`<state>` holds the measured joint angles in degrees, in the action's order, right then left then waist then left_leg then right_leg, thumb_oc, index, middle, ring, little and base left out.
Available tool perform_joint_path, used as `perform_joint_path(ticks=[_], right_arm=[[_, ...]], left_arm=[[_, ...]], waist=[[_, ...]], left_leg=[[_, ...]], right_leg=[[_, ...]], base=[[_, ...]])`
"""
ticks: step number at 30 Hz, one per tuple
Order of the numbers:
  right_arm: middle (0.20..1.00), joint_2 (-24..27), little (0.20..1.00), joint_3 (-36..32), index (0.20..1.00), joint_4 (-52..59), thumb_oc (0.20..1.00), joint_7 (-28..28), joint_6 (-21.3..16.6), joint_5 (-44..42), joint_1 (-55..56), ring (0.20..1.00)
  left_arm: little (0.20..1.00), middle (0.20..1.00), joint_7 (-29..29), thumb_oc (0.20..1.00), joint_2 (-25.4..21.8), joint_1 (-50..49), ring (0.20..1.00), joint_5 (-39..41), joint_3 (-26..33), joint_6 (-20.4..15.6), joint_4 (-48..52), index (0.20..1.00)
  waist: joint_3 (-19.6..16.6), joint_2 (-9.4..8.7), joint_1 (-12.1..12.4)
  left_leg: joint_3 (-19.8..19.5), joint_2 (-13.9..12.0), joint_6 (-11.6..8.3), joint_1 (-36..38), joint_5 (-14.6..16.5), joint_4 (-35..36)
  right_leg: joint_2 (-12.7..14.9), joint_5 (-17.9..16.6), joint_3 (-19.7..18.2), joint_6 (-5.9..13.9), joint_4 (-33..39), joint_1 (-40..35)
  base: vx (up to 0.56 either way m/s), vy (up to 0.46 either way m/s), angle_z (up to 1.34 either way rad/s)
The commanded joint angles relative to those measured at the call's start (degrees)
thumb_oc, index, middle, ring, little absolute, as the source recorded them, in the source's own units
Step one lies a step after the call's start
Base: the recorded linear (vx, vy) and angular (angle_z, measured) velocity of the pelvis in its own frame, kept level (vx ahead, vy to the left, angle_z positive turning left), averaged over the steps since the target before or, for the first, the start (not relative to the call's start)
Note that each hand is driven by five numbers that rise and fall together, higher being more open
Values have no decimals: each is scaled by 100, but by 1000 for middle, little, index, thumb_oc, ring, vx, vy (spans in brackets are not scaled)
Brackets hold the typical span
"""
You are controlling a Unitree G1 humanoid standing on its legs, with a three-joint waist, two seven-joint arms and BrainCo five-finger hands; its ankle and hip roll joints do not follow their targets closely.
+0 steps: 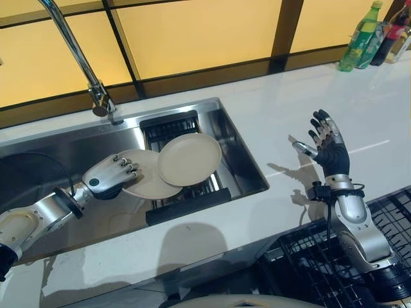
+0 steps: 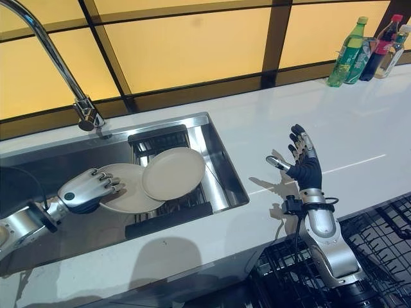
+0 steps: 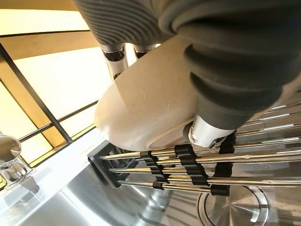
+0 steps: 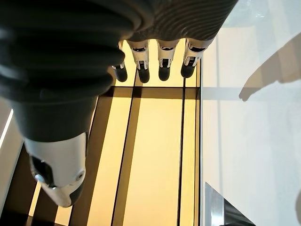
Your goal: Pick up plates and place into dishwasher.
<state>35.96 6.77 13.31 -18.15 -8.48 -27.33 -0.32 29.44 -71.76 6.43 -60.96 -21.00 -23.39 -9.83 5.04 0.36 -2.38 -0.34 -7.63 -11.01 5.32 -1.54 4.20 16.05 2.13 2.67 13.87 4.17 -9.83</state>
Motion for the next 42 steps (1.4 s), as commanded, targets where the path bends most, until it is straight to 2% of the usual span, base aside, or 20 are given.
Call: perform_joint_path(ticks=[1,9,16,24,31,42], right_arm=[[1000,334,1000,-108,1000,192,1000,-71,-351,-185,34,1000],[1000,396,1000,-128,1000,146,1000,-80,-396,-238,13,1000],[1000,425,1000,-92,1000,164,1000,-147,-462,-292,5,1000],[1000,414,1000,-124,1000,140,1000,-197,-555,-361,-4,1000],[1000,345,1000,-69,1000,119,1000,-246,-625,-329,-36,1000],[1000,340,1000,-92,1000,114,1000,-316,-641,-310,-133,1000]], left_arm=[[200,200,-174,200,-493,199,200,-43,287,35,-267,200],[200,200,-357,200,-664,28,200,-123,428,-139,-376,200],[200,200,-293,200,-910,49,200,-65,668,45,-509,200],[200,200,-438,200,-1196,100,200,-18,916,-93,-765,200],[200,200,-399,200,-1378,204,200,98,977,-60,-841,200],[200,200,-470,200,-1533,302,200,258,1106,-116,-889,200]], waist=[[-467,52,-2],[-456,83,43],[-450,105,104],[-444,170,182],[-451,223,255],[-478,224,446]], left_leg=[[47,299,652,21,652,-215],[17,279,624,12,639,-196],[-14,278,621,8,626,-172],[-67,297,608,-52,627,-223],[-139,311,589,-83,610,-241],[-213,267,516,-138,588,-250]], right_leg=[[-93,-657,-240,113,-344,1177],[-68,-674,-159,113,-363,1216],[-31,-675,-60,113,-395,1233],[54,-698,66,113,-492,1296],[113,-703,189,113,-514,1261],[204,-696,401,113,-584,1269]], base=[[0,0,0],[0,0,0],[-19,-12,2],[-30,-29,7],[-18,-16,9],[-25,-4,11]])
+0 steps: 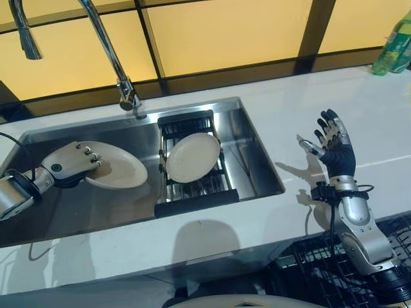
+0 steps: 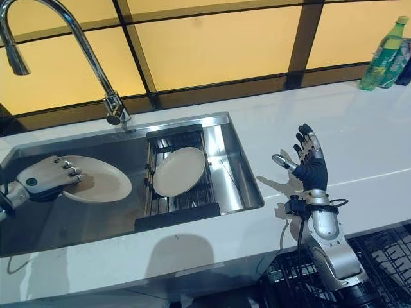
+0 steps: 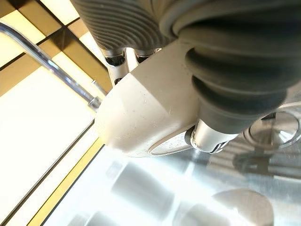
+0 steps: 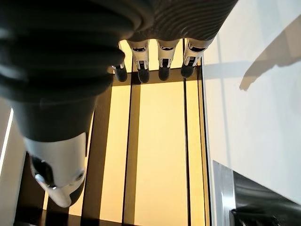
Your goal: Pick up plates and place into dishwasher.
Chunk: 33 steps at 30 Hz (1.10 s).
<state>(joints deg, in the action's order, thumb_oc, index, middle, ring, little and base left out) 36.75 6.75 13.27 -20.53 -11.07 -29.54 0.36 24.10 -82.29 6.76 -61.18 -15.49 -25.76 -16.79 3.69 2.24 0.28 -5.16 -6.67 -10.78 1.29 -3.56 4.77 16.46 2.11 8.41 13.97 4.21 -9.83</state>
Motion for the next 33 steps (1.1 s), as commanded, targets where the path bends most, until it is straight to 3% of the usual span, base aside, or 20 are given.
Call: perform_joint_path(ticks=[1,6,9,11,14,17,21,24,33], right_arm=[[1000,265,1000,-87,1000,114,1000,-84,-387,-97,-209,1000],[1000,221,1000,-54,1000,98,1000,-166,-430,29,-236,1000],[1000,143,1000,-206,1000,163,1000,-86,-408,198,-163,1000],[1000,46,1000,-327,1000,212,1000,29,-366,382,-148,1000],[1000,-87,1000,-497,1000,342,1000,251,-312,681,-174,1000],[1000,-141,1000,-630,1000,503,1000,581,-267,920,-274,1000],[1000,-143,1000,-691,1000,688,1000,1104,-327,1265,-468,1000],[1000,-25,1000,-633,1000,755,1000,1507,-359,1471,-738,1000],[1000,416,1000,-287,1000,708,1000,2050,-365,1714,-1548,1000]], left_arm=[[200,200,76,200,-476,265,200,307,565,130,-202,200],[200,200,529,200,-369,310,200,1171,814,313,-210,200],[200,200,870,200,-162,365,200,2100,1223,130,-106,200],[200,200,802,200,141,394,200,2702,1573,19,102,200],[200,200,260,200,891,425,200,3738,2007,-129,744,200],[200,200,-708,200,1733,504,200,4722,2161,-80,1453,200],[200,200,-2085,200,2585,629,200,6170,2066,205,2148,200],[200,200,-2821,200,2949,788,200,6877,1843,413,2407,200],[200,200,-4161,200,3252,1134,200,8262,1271,979,2787,200]], waist=[[-343,33,188],[-353,-22,252],[-380,-67,291],[-403,-118,300],[-446,-205,285],[-499,-276,259],[-544,-333,247],[-582,-353,255],[-656,-393,300]], left_leg=[[265,171,491,263,791,-305],[265,165,475,276,765,-253],[257,161,482,294,755,-208],[253,156,488,310,762,-180],[249,160,507,360,779,-123],[261,169,530,389,779,-82],[239,190,556,376,744,-94],[232,197,567,399,743,-92],[272,186,567,420,728,-103]], right_leg=[[170,-694,-160,103,-593,1272],[190,-699,-85,103,-592,1258],[163,-680,-51,97,-553,1230],[140,-657,-44,89,-527,1219],[89,-617,-61,70,-505,1215],[28,-575,-107,44,-477,1200],[-40,-589,-178,2,-464,1209],[-98,-560,-210,-32,-444,1151],[-228,-523,-259,-138,-306,962]], base=[[0,0,0],[0,0,0],[-24,9,1],[-44,-4,2],[-37,-15,7],[-40,-15,8],[-33,-8,3],[0,0,0],[0,0,0]])
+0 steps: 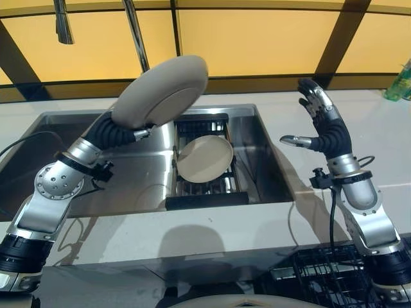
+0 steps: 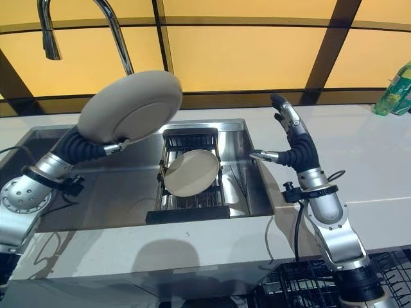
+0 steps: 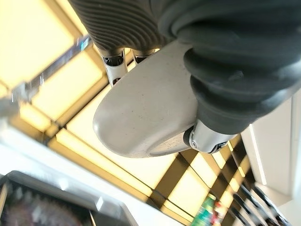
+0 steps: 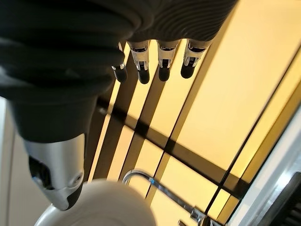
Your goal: Pick up plates and place into dishwasher.
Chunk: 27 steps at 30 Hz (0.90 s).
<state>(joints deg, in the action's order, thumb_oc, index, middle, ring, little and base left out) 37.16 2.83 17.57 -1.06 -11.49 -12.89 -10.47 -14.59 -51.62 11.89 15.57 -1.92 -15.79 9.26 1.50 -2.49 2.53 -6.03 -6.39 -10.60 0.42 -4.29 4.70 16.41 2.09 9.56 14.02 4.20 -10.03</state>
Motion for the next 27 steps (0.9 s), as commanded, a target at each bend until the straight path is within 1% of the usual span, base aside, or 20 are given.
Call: perform_joint_path(ticks=[1,3,4,6,7,10,11,13,16,19,22,24,27], right_arm=[[1000,404,1000,124,1000,285,1000,166,-313,49,-503,1000],[1000,437,1000,137,1000,317,1000,236,-289,44,-514,1000],[1000,478,1000,145,1000,349,1000,281,-257,41,-510,1000],[1000,558,1000,155,1000,367,1000,298,-227,4,-508,1000],[1000,668,1000,189,1000,391,1000,299,-187,-57,-534,1000],[1000,801,1000,201,1000,430,1000,291,-178,-165,-541,1000],[1000,832,1000,209,1000,435,1000,296,-190,-190,-539,1000],[1000,877,1000,245,1000,474,1000,277,-175,-223,-540,1000],[1000,932,1000,340,1000,536,1000,339,-101,-316,-571,1000],[1000,970,1000,488,1000,623,1000,567,-36,-477,-633,1000],[1000,1009,1000,741,1000,778,1000,1141,67,-656,-758,1000],[1000,1155,1000,981,1000,902,1000,1592,129,-726,-899,1000],[1000,1421,1000,1225,1000,1048,1000,1983,185,-934,-1033,1000]], left_arm=[[200,200,-464,200,210,618,200,667,-139,9,216,200],[200,200,-727,200,230,629,200,684,-206,52,303,200],[200,200,-1022,200,183,633,200,719,-265,111,377,200],[200,200,-1261,200,104,638,200,817,-345,162,452,200],[200,200,-1647,200,-26,675,200,1046,-457,230,539,200],[200,200,-2020,200,-213,734,200,1365,-603,286,710,200],[200,200,-2135,200,-260,761,200,1460,-672,255,777,200],[200,200,-2222,200,-330,826,200,1559,-778,234,909,200],[200,200,-2272,200,-414,969,200,1601,-926,99,1062,200],[200,200,-2233,200,-439,1129,200,1645,-1055,73,1145,200],[200,200,-2186,200,-470,1294,200,1658,-1157,126,1176,200],[200,200,-2114,200,-521,1414,200,1740,-1220,172,1156,200],[200,200,-2039,200,-606,1439,200,1843,-1264,158,1155,200]], waist=[[-442,82,74],[-449,83,72],[-457,84,67],[-461,84,68],[-466,88,61],[-461,94,52],[-458,100,44],[-456,109,40],[-463,107,32],[-469,106,33],[-474,96,42],[-492,82,57],[-512,73,80]], left_leg=[[360,157,550,510,797,-96],[371,156,554,504,795,-101],[380,154,553,501,794,-104],[389,154,551,494,789,-112],[410,149,546,490,785,-119],[439,150,548,477,794,-145],[450,150,550,478,796,-151],[463,161,554,475,796,-162],[471,182,565,455,792,-186],[465,195,571,442,791,-200],[457,214,567,428,789,-218],[456,228,562,420,779,-223],[456,227,562,466,828,-208]], right_leg=[[-234,-521,-380,-152,-294,969],[-247,-516,-388,-167,-266,943],[-257,-512,-397,-176,-250,929],[-266,-514,-408,-183,-238,920],[-269,-512,-408,-186,-223,904],[-274,-507,-416,-195,-222,901],[-274,-508,-418,-196,-220,896],[-276,-509,-421,-202,-206,877],[-278,-514,-441,-207,-192,862],[-263,-519,-447,-204,-177,847],[-245,-519,-447,-192,-181,837],[-229,-519,-428,-182,-183,828],[-229,-457,-407,-169,-166,759]], base=[[0,0,0],[0,0,0],[-10,11,-4],[-10,10,-7],[-10,10,-5],[-2,3,-2],[-3,8,-5],[1,5,-2],[0,0,0],[0,0,0],[0,0,0],[0,0,0],[55,10,1]])
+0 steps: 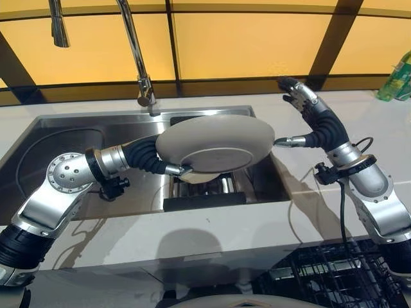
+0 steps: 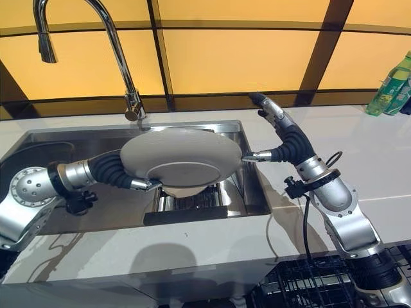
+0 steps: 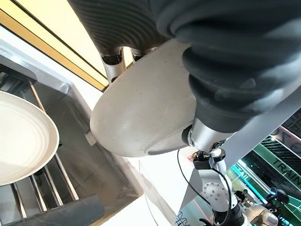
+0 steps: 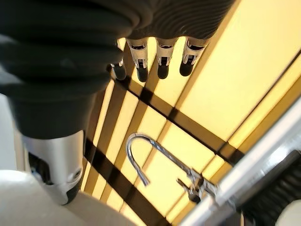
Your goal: Pick up plates and place into dishwasher.
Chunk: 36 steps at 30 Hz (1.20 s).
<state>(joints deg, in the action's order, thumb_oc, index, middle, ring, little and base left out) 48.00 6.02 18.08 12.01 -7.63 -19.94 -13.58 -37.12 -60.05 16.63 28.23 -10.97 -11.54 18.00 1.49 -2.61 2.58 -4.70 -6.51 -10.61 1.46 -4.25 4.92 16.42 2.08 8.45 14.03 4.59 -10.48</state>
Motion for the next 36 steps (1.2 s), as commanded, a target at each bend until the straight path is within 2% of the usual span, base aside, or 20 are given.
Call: perform_joint_path(ticks=[1,8,12,17,26,31,32,33,34,36], right_arm=[[1000,414,1000,963,1000,1017,1000,821,-192,-341,-772,1000],[1000,455,1000,1280,1000,1096,1000,1168,-251,-814,-952,1000],[1000,174,1000,1436,1000,1082,1000,1459,-277,-1239,-1084,1000],[1000,-164,1000,1670,1000,982,1000,1551,-363,-1292,-1241,1000],[1000,-627,1000,1547,1000,937,1000,943,-581,-1032,-1325,1000],[1000,-907,1000,1217,1000,887,1000,575,-580,-985,-1144,1000],[937,-936,937,1192,937,882,937,584,-568,-974,-1113,937],[241,-1017,241,1160,241,875,241,605,-562,-898,-1031,241],[200,-1031,200,1160,200,880,200,593,-568,-886,-1013,200],[200,-1080,200,1183,200,871,200,537,-594,-925,-992,200]], left_arm=[[200,200,224,200,203,943,200,607,-347,-283,281,200],[200,200,267,200,154,782,200,624,-320,-431,267,200],[200,200,211,200,238,800,200,652,-342,-449,244,200],[200,200,210,200,394,887,200,691,-419,-416,198,200],[200,200,37,200,719,878,200,660,-428,-328,94,200],[200,200,-44,200,890,761,200,629,-306,-239,64,200],[200,200,-54,200,902,749,200,627,-292,-237,56,200],[200,200,-80,200,950,733,200,621,-269,-216,38,200],[200,200,-88,200,960,730,200,619,-267,-210,39,200],[200,200,-77,200,1000,733,200,601,-289,-183,67,200]], waist=[[-507,79,81],[-456,60,147],[-457,57,208],[-470,63,273],[-473,92,295],[-490,131,259],[-493,135,254],[-491,146,244],[-491,147,244],[-491,157,239]], left_leg=[[325,241,561,362,822,-236],[308,249,566,371,812,-268],[277,249,571,362,822,-283],[232,259,574,361,831,-301],[219,284,600,291,800,-352],[230,288,618,284,807,-357],[231,290,620,281,808,-359],[231,295,629,274,808,-365],[233,294,630,272,808,-366],[240,290,631,267,808,-372]], right_leg=[[-227,-453,-294,-172,-204,793],[-230,-443,-282,-193,-202,719],[-228,-435,-266,-200,-176,682],[-229,-434,-254,-208,-138,629],[-243,-468,-275,-256,-116,646],[-258,-462,-313,-267,-114,656],[-259,-461,-319,-268,-113,658],[-266,-457,-329,-276,-115,662],[-267,-455,-330,-278,-116,663],[-272,-447,-330,-284,-121,665]], base=[[0,0,0],[0,0,0],[0,0,0],[0,0,0],[-8,-3,0],[0,0,0],[0,0,0],[0,0,0],[0,0,0],[0,0,0]])
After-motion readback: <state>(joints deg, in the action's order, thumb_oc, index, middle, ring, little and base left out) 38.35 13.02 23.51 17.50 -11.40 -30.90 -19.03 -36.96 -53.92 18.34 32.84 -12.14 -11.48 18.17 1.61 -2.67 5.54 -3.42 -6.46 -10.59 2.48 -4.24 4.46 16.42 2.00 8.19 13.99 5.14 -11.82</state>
